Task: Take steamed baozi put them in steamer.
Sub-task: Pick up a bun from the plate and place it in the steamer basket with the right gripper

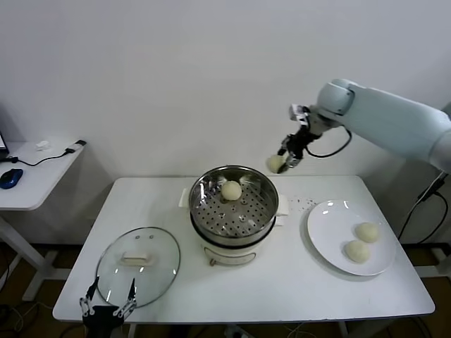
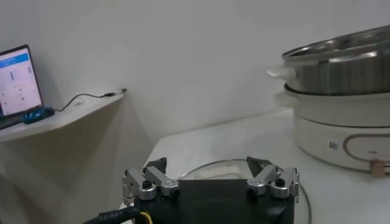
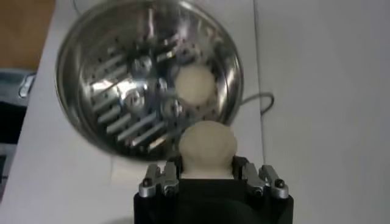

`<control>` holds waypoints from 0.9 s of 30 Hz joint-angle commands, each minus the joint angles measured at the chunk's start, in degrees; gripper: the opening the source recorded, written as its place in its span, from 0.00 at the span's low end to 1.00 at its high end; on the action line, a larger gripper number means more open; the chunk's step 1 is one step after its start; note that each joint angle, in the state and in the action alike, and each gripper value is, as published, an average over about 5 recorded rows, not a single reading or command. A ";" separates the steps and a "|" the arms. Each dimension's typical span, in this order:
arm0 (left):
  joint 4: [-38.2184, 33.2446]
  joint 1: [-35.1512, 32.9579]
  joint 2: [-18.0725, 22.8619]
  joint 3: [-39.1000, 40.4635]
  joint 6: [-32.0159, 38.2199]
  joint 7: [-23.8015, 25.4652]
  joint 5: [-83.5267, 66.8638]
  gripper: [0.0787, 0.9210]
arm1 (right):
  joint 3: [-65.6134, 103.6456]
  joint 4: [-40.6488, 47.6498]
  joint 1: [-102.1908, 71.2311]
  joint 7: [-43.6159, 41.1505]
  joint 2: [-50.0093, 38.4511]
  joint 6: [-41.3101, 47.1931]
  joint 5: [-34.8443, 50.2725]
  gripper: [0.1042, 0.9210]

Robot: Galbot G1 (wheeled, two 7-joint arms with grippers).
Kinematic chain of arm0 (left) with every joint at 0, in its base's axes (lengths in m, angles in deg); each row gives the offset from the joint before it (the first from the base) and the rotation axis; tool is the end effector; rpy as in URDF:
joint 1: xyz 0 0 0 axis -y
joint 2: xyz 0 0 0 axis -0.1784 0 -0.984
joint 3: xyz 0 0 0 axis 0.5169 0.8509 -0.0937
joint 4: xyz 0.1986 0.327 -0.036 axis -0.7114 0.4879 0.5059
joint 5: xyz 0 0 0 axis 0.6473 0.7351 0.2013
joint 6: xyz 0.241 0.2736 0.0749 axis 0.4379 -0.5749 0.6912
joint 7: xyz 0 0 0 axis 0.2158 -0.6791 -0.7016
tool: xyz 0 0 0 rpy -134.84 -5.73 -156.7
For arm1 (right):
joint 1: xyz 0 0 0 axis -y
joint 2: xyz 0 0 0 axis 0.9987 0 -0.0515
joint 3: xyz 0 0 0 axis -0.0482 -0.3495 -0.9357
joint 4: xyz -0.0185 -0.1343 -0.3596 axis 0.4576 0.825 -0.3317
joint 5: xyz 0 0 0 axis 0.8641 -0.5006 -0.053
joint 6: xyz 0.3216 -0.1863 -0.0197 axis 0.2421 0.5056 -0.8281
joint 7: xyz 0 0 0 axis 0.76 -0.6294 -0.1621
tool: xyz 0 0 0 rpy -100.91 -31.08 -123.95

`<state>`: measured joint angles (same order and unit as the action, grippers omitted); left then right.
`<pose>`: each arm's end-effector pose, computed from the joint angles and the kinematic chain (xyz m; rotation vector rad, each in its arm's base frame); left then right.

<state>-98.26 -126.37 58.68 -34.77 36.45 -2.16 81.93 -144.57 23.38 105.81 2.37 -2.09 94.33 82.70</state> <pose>0.0671 0.0726 -0.3771 0.1279 -2.8873 -0.3445 0.6670 0.0288 0.0120 1.4713 -1.5418 1.2155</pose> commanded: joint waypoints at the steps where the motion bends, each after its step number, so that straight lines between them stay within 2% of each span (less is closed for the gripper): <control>1: -0.24 -0.22 -0.19 0.23 -0.14 0.05 -0.51 0.88 | -4.30 -1.33 1.35 3.37 9.51 2.64 7.20 0.54; 12: 0.63 -0.21 -0.82 -0.22 -0.14 0.05 -1.25 0.88 | -6.48 0.03 -6.89 7.99 13.79 3.72 6.59 0.55; 27: 1.86 0.13 -1.07 -0.51 -0.01 -0.06 -1.72 0.88 | -6.47 3.36 -11.61 8.80 16.14 3.47 5.49 0.55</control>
<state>-96.64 -126.32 57.71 -35.16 36.44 -2.22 80.35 -150.41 25.96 96.15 10.36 12.53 97.54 87.95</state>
